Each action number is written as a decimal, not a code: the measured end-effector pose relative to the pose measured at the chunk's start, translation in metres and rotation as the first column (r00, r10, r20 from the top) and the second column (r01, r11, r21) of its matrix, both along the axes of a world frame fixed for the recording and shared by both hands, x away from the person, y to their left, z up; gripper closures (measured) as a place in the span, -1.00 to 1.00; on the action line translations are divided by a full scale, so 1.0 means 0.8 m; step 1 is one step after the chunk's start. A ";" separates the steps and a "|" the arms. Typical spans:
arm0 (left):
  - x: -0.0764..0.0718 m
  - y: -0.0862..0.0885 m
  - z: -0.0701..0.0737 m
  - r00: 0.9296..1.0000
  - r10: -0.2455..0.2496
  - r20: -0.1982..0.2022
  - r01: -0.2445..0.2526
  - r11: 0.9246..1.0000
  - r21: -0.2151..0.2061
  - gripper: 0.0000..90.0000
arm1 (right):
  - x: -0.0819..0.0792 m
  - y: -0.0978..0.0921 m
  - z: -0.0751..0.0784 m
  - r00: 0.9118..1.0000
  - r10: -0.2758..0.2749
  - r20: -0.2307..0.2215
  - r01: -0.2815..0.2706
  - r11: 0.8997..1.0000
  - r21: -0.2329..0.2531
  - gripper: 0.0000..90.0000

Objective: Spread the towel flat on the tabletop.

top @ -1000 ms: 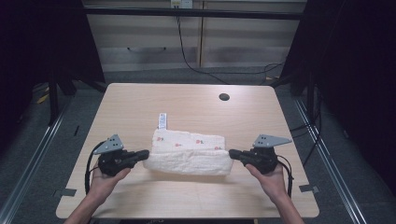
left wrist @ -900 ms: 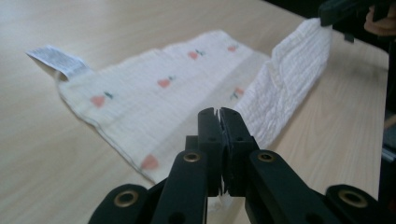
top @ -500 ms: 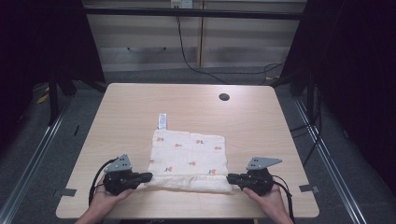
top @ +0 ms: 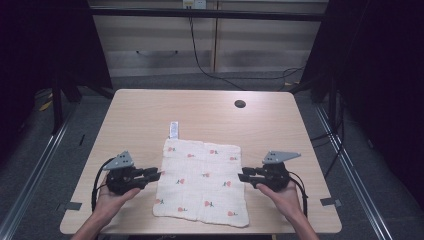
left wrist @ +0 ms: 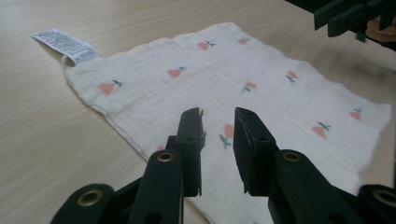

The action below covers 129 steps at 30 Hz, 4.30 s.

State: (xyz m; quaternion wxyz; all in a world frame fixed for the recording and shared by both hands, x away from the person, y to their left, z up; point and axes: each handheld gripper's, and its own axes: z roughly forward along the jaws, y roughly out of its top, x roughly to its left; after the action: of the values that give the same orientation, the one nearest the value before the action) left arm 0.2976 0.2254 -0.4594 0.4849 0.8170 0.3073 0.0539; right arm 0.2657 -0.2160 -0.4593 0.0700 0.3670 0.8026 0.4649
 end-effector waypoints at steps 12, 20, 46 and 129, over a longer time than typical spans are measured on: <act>0.060 -0.048 -0.047 0.998 0.040 -0.052 -0.032 0.989 0.146 0.57 | 0.062 0.031 -0.052 0.994 -0.039 -0.098 0.027 0.992 -0.126 0.48; 0.046 -0.049 -0.056 0.999 0.004 -0.040 0.003 0.984 0.179 0.60 | 0.061 0.028 -0.056 0.996 -0.046 -0.077 0.035 0.990 -0.134 0.52; 0.025 -0.052 -0.058 0.998 -0.042 -0.040 0.048 0.987 0.156 0.57 | 0.077 0.002 -0.038 0.990 -0.132 -0.052 0.123 0.981 -0.148 0.49; 0.129 -0.058 -0.057 0.995 0.100 -0.018 -0.094 0.973 0.213 0.86 | 0.121 0.001 -0.050 0.982 -0.178 -0.071 0.173 0.983 -0.064 0.92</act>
State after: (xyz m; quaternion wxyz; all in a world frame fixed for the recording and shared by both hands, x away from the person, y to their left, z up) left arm 0.4004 0.1792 -0.5054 0.3876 0.8486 0.3464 0.0984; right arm 0.3629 -0.2155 -0.4991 0.0906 0.4517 0.7824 0.4191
